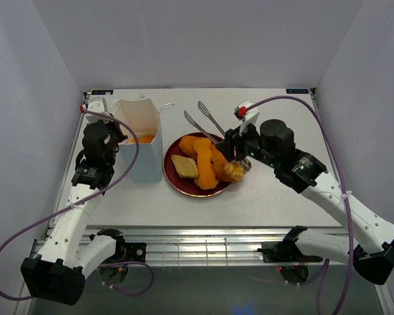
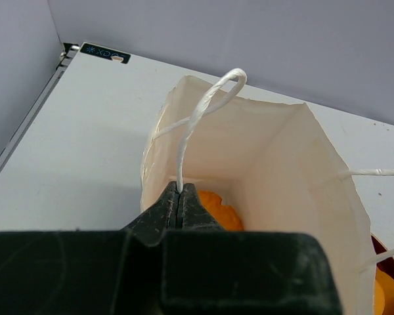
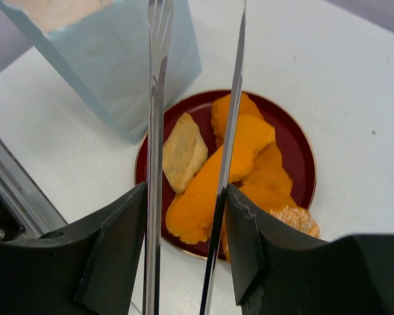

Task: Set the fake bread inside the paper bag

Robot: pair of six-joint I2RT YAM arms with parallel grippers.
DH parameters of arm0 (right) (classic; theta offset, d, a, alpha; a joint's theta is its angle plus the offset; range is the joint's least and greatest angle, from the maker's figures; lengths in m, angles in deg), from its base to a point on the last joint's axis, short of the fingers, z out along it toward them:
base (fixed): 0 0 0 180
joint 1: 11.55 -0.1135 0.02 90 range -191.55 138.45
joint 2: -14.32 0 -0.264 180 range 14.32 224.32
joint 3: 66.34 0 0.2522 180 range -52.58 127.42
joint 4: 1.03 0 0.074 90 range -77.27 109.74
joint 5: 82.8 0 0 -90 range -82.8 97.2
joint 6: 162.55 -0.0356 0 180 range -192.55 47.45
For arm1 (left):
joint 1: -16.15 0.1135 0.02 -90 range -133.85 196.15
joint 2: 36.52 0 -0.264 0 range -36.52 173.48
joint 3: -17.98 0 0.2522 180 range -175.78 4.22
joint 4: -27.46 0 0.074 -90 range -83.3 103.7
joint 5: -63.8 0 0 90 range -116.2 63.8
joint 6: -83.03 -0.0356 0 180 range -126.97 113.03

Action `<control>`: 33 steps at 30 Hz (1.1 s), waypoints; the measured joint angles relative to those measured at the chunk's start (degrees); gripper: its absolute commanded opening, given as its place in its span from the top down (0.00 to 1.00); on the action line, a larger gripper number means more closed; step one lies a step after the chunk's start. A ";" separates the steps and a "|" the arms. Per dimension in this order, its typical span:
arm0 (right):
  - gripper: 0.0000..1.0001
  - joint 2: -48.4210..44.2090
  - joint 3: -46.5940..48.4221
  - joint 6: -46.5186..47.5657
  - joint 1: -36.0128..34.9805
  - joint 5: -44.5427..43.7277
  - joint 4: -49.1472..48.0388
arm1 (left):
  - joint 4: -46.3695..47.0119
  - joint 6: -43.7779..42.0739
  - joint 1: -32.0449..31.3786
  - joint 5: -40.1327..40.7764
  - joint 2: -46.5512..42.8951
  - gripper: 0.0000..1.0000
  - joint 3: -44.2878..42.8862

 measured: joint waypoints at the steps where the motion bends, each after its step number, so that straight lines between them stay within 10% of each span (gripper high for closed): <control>1: 0.46 -0.59 -1.84 -0.24 0.02 -0.15 -0.24 | 0.00 0.00 0.00 0.02 0.02 1.00 0.00; 33: 0.50 1.18 -20.11 -1.81 0.04 10.58 -1.03 | 0.00 -0.02 0.00 0.00 0.07 1.00 0.00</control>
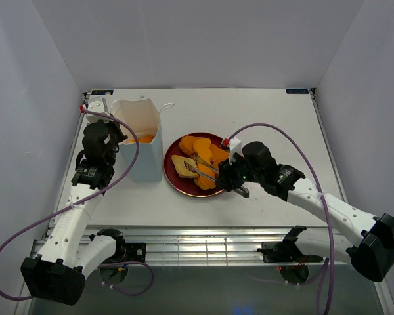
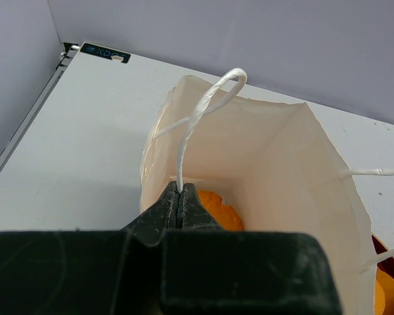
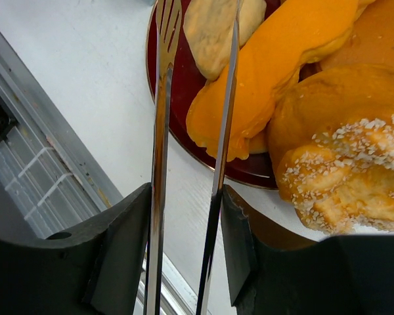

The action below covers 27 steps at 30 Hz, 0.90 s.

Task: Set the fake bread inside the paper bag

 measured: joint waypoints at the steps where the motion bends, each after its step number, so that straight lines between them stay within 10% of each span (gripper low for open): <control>1: 0.50 -0.20 -0.39 0.28 -0.02 0.42 0.17 | 0.00 0.00 0.00 0.00 0.02 1.00 0.00; 27: 0.48 -0.96 -4.37 3.63 -0.02 2.03 3.52 | 0.00 0.00 0.00 -0.02 0.28 1.00 0.00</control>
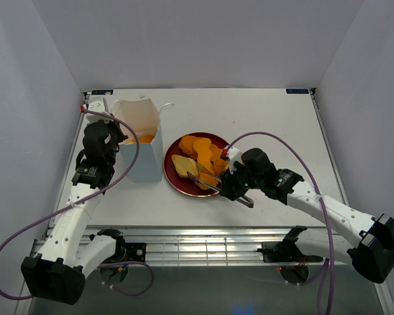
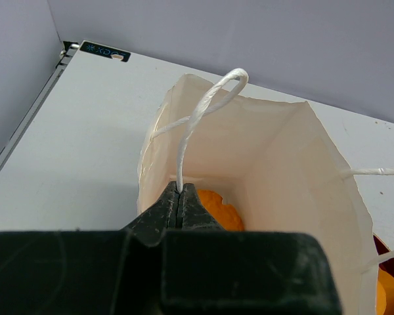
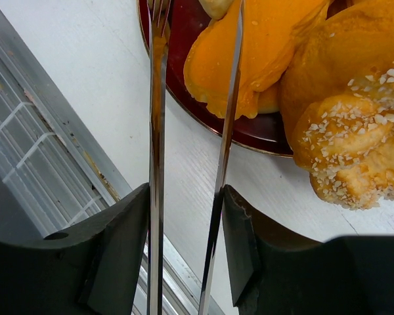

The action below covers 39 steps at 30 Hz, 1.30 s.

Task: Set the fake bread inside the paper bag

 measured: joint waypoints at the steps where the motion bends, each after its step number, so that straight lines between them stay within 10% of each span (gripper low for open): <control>1: 0.48 0.00 0.02 0.02 0.00 0.00 0.13 | -0.02 0.00 0.00 0.00 0.00 1.00 0.00; 21: 0.68 0.63 0.17 1.16 -0.07 0.26 0.57 | -0.04 0.00 0.00 0.02 0.07 1.00 0.00; 28: 0.92 1.44 1.40 1.27 -0.15 1.05 1.64 | -0.04 0.00 0.00 0.02 0.07 1.00 0.00; 39: 0.92 1.95 6.21 0.02 -0.15 0.20 2.82 | -0.04 0.00 0.00 0.02 0.07 1.00 0.00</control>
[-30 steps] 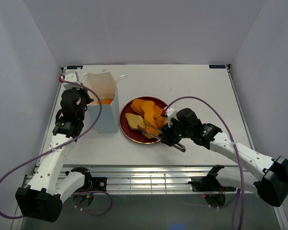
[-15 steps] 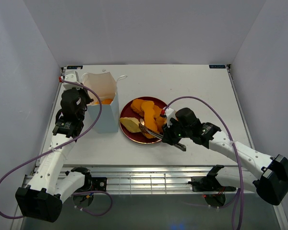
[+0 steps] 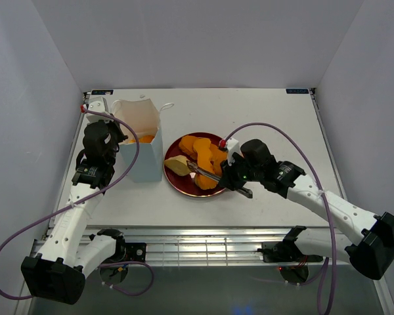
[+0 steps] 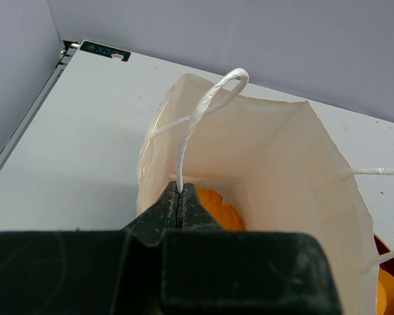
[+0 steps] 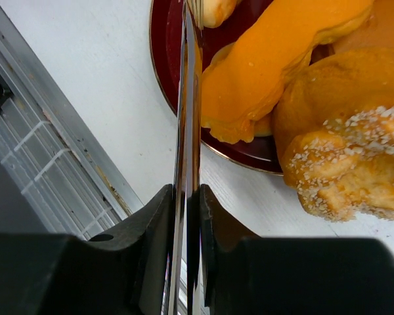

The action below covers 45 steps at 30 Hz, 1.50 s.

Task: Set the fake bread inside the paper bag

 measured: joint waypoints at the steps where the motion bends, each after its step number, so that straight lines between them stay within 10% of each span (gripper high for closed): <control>1: 0.92 0.00 0.96 -0.07 0.00 -0.28 0.39 | 0.00 0.00 0.00 0.00 0.00 1.00 0.00; 29: 0.92 -4.94 28.15 -0.42 0.00 -18.10 15.67 | 0.00 0.13 0.00 -0.02 -0.02 1.00 0.00; 45: 0.92 10.93 53.64 3.63 0.00 -14.99 13.18 | -0.02 0.26 0.00 -0.48 -0.02 1.00 0.00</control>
